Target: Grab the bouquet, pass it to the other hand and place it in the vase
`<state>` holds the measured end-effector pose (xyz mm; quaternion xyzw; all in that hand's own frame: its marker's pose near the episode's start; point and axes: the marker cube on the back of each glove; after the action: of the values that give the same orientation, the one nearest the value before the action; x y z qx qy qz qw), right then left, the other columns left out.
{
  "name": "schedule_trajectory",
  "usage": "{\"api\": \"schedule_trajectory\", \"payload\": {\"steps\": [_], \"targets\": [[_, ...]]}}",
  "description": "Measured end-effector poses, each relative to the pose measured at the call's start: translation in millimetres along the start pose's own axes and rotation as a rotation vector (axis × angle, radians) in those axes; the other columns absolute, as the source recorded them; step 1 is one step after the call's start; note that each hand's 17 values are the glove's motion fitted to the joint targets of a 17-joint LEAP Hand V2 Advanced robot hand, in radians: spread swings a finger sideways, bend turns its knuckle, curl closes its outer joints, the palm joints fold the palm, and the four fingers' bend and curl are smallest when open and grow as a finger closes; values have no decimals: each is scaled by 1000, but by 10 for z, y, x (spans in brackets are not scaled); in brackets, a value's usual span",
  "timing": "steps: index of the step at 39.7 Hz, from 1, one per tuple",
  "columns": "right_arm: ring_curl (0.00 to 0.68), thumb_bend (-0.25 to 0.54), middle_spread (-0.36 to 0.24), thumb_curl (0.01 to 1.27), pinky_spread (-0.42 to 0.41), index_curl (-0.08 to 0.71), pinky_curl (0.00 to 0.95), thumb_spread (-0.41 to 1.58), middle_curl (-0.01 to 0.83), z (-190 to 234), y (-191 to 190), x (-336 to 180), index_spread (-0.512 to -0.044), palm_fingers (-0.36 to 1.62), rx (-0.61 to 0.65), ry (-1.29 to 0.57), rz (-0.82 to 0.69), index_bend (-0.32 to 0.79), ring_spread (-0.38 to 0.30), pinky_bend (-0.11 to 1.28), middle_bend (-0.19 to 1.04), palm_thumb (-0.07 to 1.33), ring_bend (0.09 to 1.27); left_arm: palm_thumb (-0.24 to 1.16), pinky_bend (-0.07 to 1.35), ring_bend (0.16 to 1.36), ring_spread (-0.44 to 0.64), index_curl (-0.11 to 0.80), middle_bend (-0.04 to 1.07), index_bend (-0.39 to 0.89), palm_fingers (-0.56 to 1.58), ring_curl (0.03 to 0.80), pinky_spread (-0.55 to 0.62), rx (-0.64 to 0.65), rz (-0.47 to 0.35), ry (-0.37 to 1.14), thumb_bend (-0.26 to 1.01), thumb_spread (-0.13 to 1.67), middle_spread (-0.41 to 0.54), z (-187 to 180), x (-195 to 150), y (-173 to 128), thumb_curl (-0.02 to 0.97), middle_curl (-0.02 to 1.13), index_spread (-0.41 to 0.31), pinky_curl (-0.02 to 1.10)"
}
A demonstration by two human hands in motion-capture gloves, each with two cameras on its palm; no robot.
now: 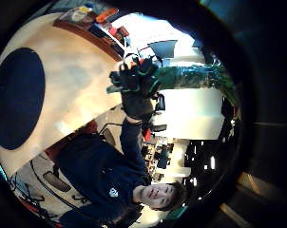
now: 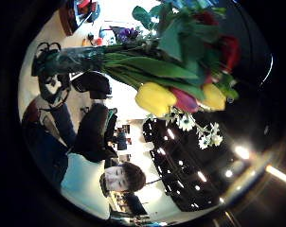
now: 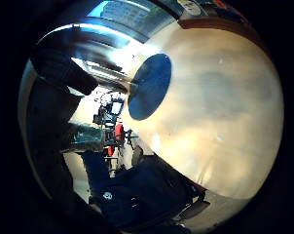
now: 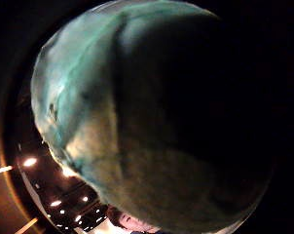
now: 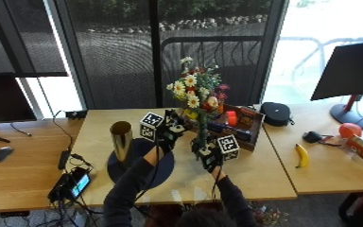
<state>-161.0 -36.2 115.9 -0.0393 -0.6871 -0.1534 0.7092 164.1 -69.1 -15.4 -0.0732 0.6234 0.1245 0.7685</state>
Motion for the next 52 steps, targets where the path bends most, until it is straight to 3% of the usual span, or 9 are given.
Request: {"api": "schedule_trajectory", "payload": {"steps": [13,21,24,25,33,37,38,40,52], "targets": [[521,-8,-216,279,-288,477,451,1211,645,553,109,-291,-258,1263,-95,34,-27,167,-230,494,623,968,762,647,340,533,180,302,238,127,397,304,389,-36,16,27,-13,931,117,193,4,11,417,420,89,346],[518,-9,-216,284,-292,483,448,1205,642,798,64,-304,-257,1259,-110,36,-26,168,-234,496,614,978,759,731,92,448,24,376,424,312,700,284,321,134,44,78,-9,906,-77,138,63,48,434,450,-50,262],[515,-11,-214,283,-295,484,447,1201,640,869,43,-285,-259,1257,-109,50,-40,165,-233,498,611,978,752,787,46,491,-107,409,538,386,969,299,193,244,46,90,-1,879,-145,93,37,30,451,476,-118,219],[514,-14,-214,284,-296,485,447,1199,640,886,36,-277,-259,1256,-108,59,-43,165,-232,499,607,973,750,806,120,519,-140,410,541,377,1109,306,92,280,49,88,1,868,-164,69,17,16,458,472,-138,235],[500,-23,-218,282,-296,452,438,1189,611,940,70,-266,-268,1183,-191,94,-38,107,-237,503,560,944,729,854,256,589,-270,456,616,356,1276,390,-159,426,74,66,-20,788,-248,-102,4,9,492,552,-225,330],[481,-32,-210,277,-248,412,428,1193,577,860,85,-209,-275,1028,-209,134,-39,64,-231,493,489,896,681,869,280,603,-298,473,625,353,1277,411,-212,499,133,26,-22,770,-272,-215,173,56,504,564,-248,360],[466,-45,-211,273,-193,405,414,1188,557,830,86,-192,-281,818,-202,143,-39,71,-224,441,438,864,634,878,289,602,-303,477,626,355,1278,413,-223,517,145,18,-18,766,-278,-249,221,64,509,566,-253,367],[487,-45,-203,271,-138,433,449,1188,551,769,90,-176,-283,706,-184,154,-38,125,-210,448,399,832,612,885,292,603,-311,485,633,355,1273,419,-239,547,162,3,-21,764,-286,-317,325,77,512,571,-262,377],[402,-29,-172,278,-4,357,380,1174,475,409,93,-401,-294,724,-119,238,-52,114,-182,423,274,730,499,905,308,611,-326,526,640,335,1242,446,-276,727,202,-37,-27,748,-306,-684,1261,351,533,585,-283,426]]}}
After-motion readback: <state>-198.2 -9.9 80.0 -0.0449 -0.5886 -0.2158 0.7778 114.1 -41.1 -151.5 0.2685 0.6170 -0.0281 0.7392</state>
